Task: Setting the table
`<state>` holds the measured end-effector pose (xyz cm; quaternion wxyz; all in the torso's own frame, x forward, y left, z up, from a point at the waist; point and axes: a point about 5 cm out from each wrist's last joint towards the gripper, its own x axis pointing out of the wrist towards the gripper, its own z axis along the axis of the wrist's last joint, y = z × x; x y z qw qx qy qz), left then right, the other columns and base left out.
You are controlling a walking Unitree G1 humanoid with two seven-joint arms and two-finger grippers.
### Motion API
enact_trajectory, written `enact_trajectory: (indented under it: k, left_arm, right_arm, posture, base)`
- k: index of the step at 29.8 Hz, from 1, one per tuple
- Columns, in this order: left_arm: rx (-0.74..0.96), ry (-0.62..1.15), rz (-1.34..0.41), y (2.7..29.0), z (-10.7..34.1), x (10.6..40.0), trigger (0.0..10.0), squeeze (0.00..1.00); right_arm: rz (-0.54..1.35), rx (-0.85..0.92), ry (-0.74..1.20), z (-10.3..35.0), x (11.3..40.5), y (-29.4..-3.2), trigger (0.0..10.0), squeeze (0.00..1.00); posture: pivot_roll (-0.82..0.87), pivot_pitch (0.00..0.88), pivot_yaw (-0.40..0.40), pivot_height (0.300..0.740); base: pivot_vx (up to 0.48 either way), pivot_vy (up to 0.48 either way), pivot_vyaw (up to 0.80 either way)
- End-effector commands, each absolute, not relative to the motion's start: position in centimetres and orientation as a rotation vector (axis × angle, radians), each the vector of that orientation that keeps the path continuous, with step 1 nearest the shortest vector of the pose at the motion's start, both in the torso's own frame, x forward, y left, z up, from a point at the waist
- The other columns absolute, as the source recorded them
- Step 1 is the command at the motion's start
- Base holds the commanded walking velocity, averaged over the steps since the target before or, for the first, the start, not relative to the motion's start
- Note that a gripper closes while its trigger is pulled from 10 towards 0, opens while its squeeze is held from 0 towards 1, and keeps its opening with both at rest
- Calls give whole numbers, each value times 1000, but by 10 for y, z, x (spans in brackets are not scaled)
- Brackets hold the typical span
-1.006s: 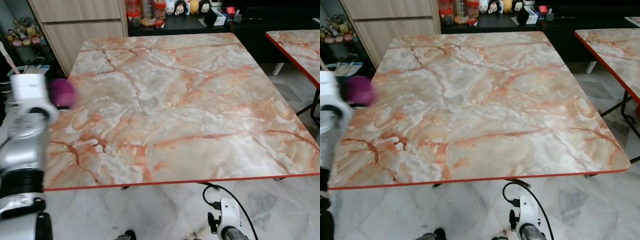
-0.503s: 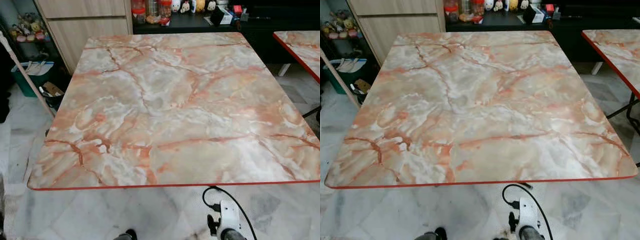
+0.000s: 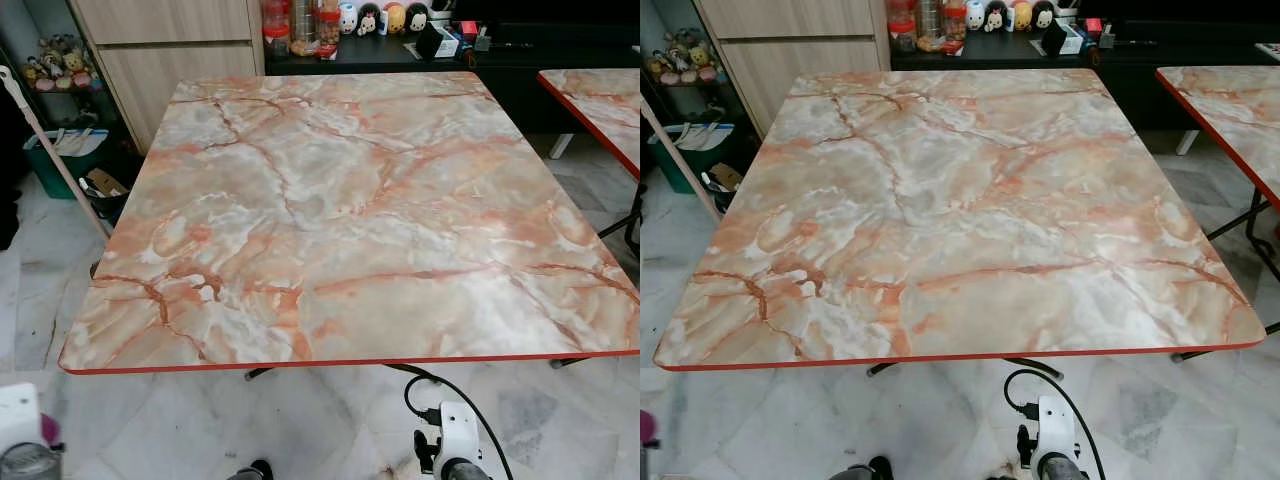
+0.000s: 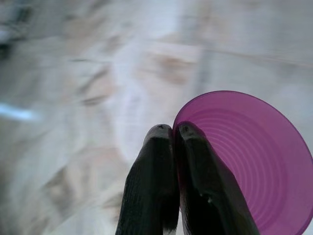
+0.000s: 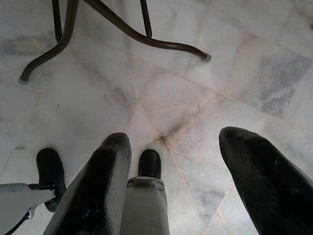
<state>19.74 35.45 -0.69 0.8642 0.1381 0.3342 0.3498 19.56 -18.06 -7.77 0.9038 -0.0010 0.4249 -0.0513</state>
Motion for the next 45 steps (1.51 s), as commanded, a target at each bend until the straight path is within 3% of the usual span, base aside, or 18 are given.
enact_trajectory:
  k: [1,4,9,16,26,36,45]
  left_arm:
    - [244,756,604,335,-24,194,10000,0]
    - [169,773,428,299,-41,197,10000,0]
    - [79,738,441,287,-45,201,10000,0]
    - [-57,689,505,282,-46,201,10000,0]
    - [-46,703,497,273,-51,197,10000,0]
    - [-28,714,500,272,-53,194,10000,0]
    - [-14,731,487,270,-56,191,10000,0]
  right_arm:
    - [-113,1,892,-80,192,-181,10000,0]
    - [-113,4,887,-79,194,-181,10000,0]
    - [-113,4,886,-78,194,-181,10000,0]
    - [-117,8,882,-78,195,-183,10000,0]
    - [-112,12,882,-78,195,-184,10000,0]
    - [-99,-6,870,-77,196,-185,10000,0]
    - [-116,3,879,-78,194,-187,10000,0]
  posture:
    - [84,140,4,740]
    - [81,138,4,740]
    - [80,135,-1,740]
    - [75,131,-5,740]
    - [72,134,-11,740]
    - [70,139,-15,740]
    - [64,139,-14,740]
  base:
    - [0,0,0]
    - [0,0,0]
    - [0,0,0]
    - [0,0,0]
    - [0,0,0]
    - [0,-323,0]
    - [0,-339,517]
